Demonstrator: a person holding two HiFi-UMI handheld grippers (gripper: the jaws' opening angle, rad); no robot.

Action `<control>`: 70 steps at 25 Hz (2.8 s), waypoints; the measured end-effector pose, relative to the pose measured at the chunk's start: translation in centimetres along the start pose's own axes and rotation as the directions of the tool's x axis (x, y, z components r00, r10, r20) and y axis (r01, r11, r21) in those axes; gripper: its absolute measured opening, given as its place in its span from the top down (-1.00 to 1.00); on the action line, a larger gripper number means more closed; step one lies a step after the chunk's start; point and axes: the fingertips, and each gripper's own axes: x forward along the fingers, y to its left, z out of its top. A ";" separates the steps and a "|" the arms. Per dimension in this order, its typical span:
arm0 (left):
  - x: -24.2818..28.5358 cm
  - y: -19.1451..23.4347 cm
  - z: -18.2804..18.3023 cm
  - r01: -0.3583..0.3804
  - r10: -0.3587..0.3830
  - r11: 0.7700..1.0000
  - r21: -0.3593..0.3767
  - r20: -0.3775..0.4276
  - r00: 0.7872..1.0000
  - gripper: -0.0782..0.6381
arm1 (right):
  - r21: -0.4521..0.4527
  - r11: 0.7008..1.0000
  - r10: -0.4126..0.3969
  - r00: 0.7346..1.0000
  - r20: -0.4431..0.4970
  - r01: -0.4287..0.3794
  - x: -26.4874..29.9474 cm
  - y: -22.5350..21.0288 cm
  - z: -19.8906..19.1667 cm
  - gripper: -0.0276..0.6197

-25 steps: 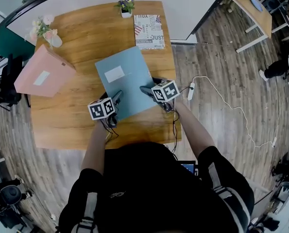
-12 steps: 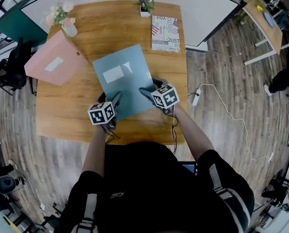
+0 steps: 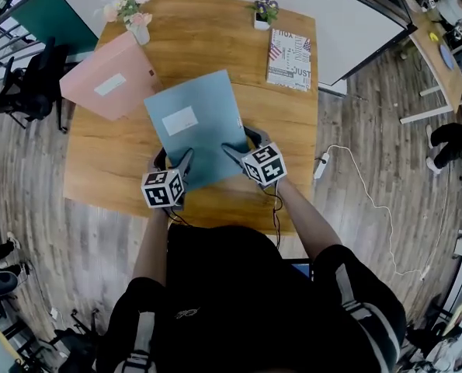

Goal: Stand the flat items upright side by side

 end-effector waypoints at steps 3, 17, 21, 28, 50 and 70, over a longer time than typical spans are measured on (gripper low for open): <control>-1.4 1.4 0.2 -0.026 0.026 0.999 0.025 0.026 0.999 -0.22 | -0.028 1.000 0.010 1.000 0.024 -0.009 0.9 1.5 0.6 -0.13; -5.7 7.7 2.4 -0.121 0.110 0.990 0.069 0.146 0.983 -0.22 | -0.149 0.989 0.025 0.993 0.118 -0.007 5.4 6.9 4.9 -0.13; -6.6 8.7 2.9 -0.142 0.126 0.985 0.093 0.166 0.978 -0.22 | -0.166 0.986 0.020 0.990 0.140 0.004 6.2 7.9 5.5 -0.13; -8.0 10.3 3.8 -0.180 0.154 0.980 0.088 0.246 0.957 -0.22 | -0.229 0.973 0.010 0.979 0.205 0.038 7.1 9.4 7.2 -0.13; -10.6 13.8 10.1 -0.283 0.185 0.940 0.190 0.416 0.891 -0.22 | -0.286 0.949 -0.010 0.920 0.392 0.132 9.2 12.0 14.5 -0.13; -9.1 18.4 11.8 -0.344 0.198 0.905 0.251 0.467 0.862 -0.22 | -0.260 0.953 -0.031 0.903 0.429 0.157 14.5 12.3 16.3 -0.13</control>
